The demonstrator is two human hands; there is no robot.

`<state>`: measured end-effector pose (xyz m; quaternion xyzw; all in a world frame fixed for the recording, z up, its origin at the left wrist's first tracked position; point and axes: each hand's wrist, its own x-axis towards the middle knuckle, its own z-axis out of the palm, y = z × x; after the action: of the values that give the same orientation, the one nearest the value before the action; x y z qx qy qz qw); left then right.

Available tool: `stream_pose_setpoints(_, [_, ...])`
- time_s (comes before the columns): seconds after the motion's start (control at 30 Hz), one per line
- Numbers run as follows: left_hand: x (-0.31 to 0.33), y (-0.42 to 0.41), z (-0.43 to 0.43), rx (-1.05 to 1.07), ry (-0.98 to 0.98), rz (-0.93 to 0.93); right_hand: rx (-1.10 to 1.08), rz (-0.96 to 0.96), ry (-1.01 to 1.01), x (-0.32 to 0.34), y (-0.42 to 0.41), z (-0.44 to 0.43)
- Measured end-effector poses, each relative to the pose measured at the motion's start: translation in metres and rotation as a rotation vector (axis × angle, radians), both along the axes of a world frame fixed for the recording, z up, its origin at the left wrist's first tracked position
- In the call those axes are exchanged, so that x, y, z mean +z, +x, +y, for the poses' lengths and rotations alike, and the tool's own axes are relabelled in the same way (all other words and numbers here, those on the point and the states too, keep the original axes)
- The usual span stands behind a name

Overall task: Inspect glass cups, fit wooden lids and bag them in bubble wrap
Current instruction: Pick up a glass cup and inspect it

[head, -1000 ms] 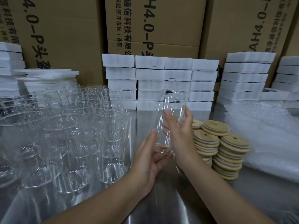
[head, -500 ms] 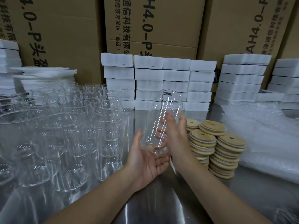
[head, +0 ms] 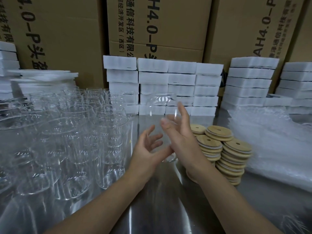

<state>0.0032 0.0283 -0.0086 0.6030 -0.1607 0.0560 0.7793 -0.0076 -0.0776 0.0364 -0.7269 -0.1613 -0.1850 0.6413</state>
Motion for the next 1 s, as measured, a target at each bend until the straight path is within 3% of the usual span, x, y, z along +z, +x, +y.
stream_pose_setpoints(0.13, [-0.001, 0.002, -0.003, -0.015, -0.007, 0.028, -0.067, -0.054, -0.268, 0.003, -0.006, -0.006])
stream_pose_setpoints(0.3, [-0.002, 0.003, -0.004, 0.146, 0.16, 0.042, -0.447, -0.165, -0.622, 0.037, -0.002, -0.051])
stream_pose_setpoints(0.43, [-0.004, 0.007, -0.004, 0.188, 0.223, 0.075, -0.695, 0.084, -0.958, 0.05, 0.007, -0.096])
stream_pose_setpoints(0.53, [-0.006, 0.01, -0.005, 0.187, 0.24, 0.075, -0.686, 0.369, -1.076, 0.043, 0.006, -0.114])
stream_pose_setpoints(0.6, [-0.007, 0.011, -0.006, 0.183, 0.246, 0.073, -0.671, 0.434, -1.117, 0.038, 0.006, -0.117])
stream_pose_setpoints(0.77, [-0.01, 0.01, -0.005, 0.173, 0.269, 0.056, -0.725, 0.349, -1.02, 0.036, 0.004, -0.113])
stream_pose_setpoints(1.0, [-0.014, 0.013, -0.004, 0.183, 0.354, 0.019, -0.585, -0.185, -0.369, 0.034, -0.003, -0.084])
